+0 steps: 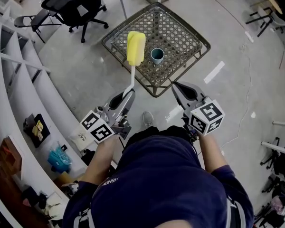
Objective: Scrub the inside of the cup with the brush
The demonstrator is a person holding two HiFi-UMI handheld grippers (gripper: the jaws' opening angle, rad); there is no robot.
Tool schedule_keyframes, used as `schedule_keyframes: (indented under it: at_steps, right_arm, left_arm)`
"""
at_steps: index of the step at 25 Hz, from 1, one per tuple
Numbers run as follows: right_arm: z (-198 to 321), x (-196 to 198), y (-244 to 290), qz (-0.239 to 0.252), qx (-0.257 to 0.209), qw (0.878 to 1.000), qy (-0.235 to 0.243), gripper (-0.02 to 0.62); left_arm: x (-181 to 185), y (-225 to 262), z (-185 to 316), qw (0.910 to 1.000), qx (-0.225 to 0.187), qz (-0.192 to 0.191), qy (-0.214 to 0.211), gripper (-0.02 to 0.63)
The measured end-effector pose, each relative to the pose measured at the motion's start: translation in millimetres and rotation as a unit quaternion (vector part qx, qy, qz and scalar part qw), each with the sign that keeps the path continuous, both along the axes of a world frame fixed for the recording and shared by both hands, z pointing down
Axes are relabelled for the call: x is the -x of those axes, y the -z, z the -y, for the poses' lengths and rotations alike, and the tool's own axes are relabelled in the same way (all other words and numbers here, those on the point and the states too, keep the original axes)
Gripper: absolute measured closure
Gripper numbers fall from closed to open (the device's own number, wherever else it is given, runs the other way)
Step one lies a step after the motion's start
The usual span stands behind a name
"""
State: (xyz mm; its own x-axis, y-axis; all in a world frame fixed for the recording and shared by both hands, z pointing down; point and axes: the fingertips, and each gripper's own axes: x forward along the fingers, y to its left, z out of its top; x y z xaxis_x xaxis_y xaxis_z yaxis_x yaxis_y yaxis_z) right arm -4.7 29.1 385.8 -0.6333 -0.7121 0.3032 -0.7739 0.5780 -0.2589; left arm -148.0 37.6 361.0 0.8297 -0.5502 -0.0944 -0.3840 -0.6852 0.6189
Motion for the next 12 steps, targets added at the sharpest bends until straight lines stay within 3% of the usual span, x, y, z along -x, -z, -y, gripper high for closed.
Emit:
schedule_keyframes:
  at_steps: [12]
  right_arm:
    - [34,-15,-23,-0.02,0.021,1.0,-0.011,0.586]
  left_arm:
    - [-9,-18,37,0.9996,0.025,0.014,-0.006,0.577]
